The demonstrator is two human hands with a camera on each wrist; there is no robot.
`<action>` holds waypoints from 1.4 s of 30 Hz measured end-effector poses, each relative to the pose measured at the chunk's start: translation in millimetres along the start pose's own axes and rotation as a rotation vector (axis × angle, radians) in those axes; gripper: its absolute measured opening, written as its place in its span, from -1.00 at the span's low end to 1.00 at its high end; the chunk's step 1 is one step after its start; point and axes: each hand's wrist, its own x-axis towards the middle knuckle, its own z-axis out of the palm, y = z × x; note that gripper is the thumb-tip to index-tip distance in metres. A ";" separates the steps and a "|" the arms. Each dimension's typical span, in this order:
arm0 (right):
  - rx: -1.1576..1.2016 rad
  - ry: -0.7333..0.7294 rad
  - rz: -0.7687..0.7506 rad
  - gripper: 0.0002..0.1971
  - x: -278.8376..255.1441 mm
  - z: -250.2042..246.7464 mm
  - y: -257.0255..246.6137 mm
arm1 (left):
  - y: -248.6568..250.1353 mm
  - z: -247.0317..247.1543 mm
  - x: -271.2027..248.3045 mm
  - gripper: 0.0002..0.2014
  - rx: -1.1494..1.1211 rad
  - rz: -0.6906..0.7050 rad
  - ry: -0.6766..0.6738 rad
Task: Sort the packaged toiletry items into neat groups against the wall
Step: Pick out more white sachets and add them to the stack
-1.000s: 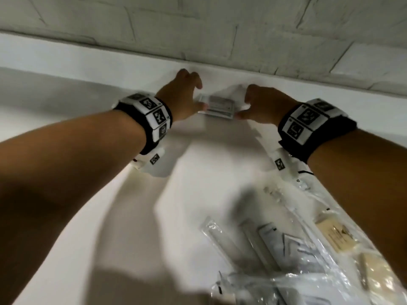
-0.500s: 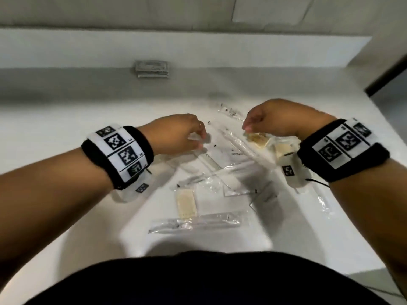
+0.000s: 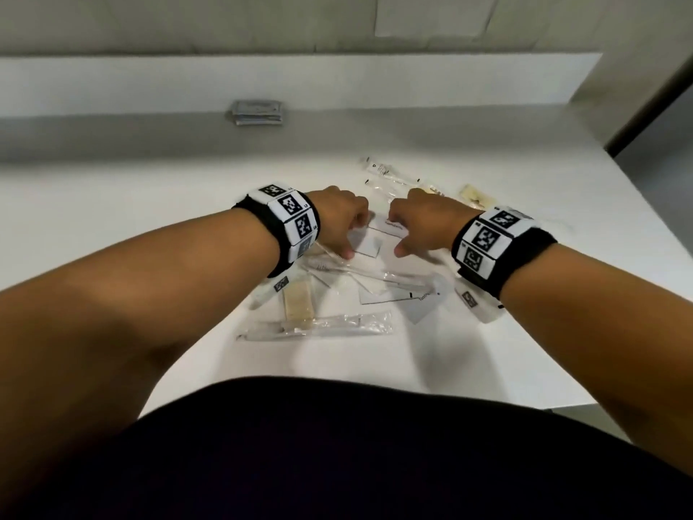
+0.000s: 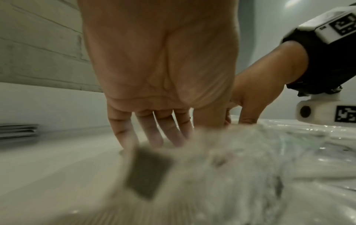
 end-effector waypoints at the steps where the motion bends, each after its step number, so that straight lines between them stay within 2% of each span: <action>1: -0.008 0.032 0.005 -0.44 2.1 1.6 -2.0 | 2.4 -0.3 0.9 -0.46 0.011 -0.017 -0.016; 4: -0.005 0.076 0.013 -0.54 7.4 4.0 -6.8 | 7.1 -2.0 3.8 -0.49 0.037 -0.093 -0.079; 8: 0.094 0.032 0.073 -0.46 11.2 3.1 -4.4 | 16.7 -6.5 1.6 -0.54 0.014 -0.151 -0.152; 10: 0.073 -0.019 0.077 -0.52 13.0 3.5 -0.9 | 19.1 -5.8 -0.5 -0.60 0.012 -0.157 -0.082; 14: -0.044 -0.067 0.026 -0.58 11.3 8.7 9.2 | 21.9 -17.6 -18.2 -0.78 -0.138 -0.178 0.220; 16: -0.013 -0.045 -0.008 -0.61 8.5 13.7 18.3 | 27.8 -29.4 -36.1 -0.78 -0.204 -0.190 0.266; 17: 0.027 -0.036 -0.018 -0.58 6.5 15.7 22.1 | 31.3 -32.3 -45.1 -0.76 -0.222 -0.183 0.223; 19: 0.089 -0.024 -0.029 -0.50 4.2 16.7 27.3 | 41.4 -30.8 -60.2 -0.75 -0.229 -0.125 0.043; 21: 0.034 -0.039 -0.061 -0.51 3.6 15.4 29.2 | 57.2 -16.8 -66.9 -0.77 -0.188 -0.061 -0.114; 22: -0.016 -0.052 -0.083 -0.56 2.2 14.7 29.2 | 65.2 -8.0 -66.9 -0.77 -0.162 -0.046 -0.149; 23: -0.048 -0.055 -0.096 -0.62 0.2 13.7 29.7 | 70.5 -0.1 -64.6 -0.77 -0.144 -0.042 -0.147; 26: -0.007 0.006 -0.118 -0.76 -13.0 3.6 36.5 | 76.2 9.1 -55.9 -0.78 -0.196 -0.089 -0.017; 29: 0.154 0.127 -0.161 -0.78 -33.7 -9.4 54.6 | 74.6 10.8 -50.6 -0.79 -0.251 -0.170 0.066; 31: 0.269 0.122 -0.238 -0.76 -53.7 -16.8 62.9 | 74.6 13.6 -48.9 -0.78 -0.262 -0.187 0.072; 34: 0.113 -0.057 -0.390 -0.81 -76.8 -10.3 58.0 | 84.2 17.6 -45.9 -0.73 -0.239 -0.143 0.020; 37: -0.064 -0.141 -0.442 -0.69 -81.3 9.6 47.2 | 99.6 20.1 -41.9 -0.71 -0.118 -0.095 -0.023; 42: -0.077 0.024 -0.471 -0.66 -81.6 30.3 40.9 | 110.4 28.1 -34.9 -0.64 0.058 -0.127 0.007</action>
